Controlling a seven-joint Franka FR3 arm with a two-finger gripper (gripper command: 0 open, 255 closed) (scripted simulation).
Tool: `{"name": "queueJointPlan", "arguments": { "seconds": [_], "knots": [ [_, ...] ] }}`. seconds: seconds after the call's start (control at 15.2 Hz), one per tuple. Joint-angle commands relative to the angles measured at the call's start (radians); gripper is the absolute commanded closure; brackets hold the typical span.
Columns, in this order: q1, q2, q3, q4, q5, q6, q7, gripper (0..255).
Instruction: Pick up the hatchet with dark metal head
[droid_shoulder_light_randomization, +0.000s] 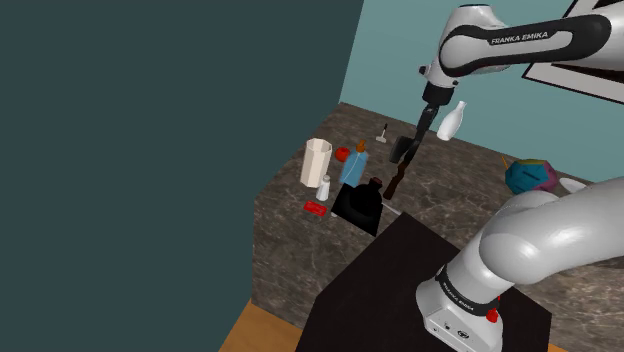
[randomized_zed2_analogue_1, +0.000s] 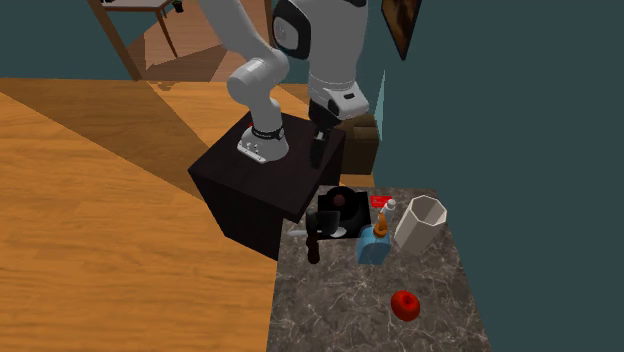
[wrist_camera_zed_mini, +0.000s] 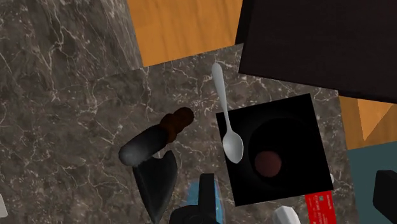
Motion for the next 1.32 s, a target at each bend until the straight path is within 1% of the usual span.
{"name": "queueJointPlan", "arguments": {
  "seconds": [0.0,0.26,0.53,0.99,1.12,1.19,1.25],
  "knots": [
    [0.005,0.078,-0.055,0.041,0.01,0.053,-0.057,0],
    [0.02,0.222,-0.156,0.113,0.066,0.146,-0.178,0],
    [0.035,0.383,-0.243,0.2,0.176,0.218,-0.321,0],
    [0.034,0.44,-0.254,0.149,0.209,0.316,-0.345,0],
    [0.034,0.445,-0.255,0.145,0.212,0.325,-0.348,0],
    [0.034,0.444,-0.255,0.145,0.212,0.324,-0.348,255],
    [0.034,0.445,-0.255,0.145,0.213,0.326,-0.348,255]
  ]
}}
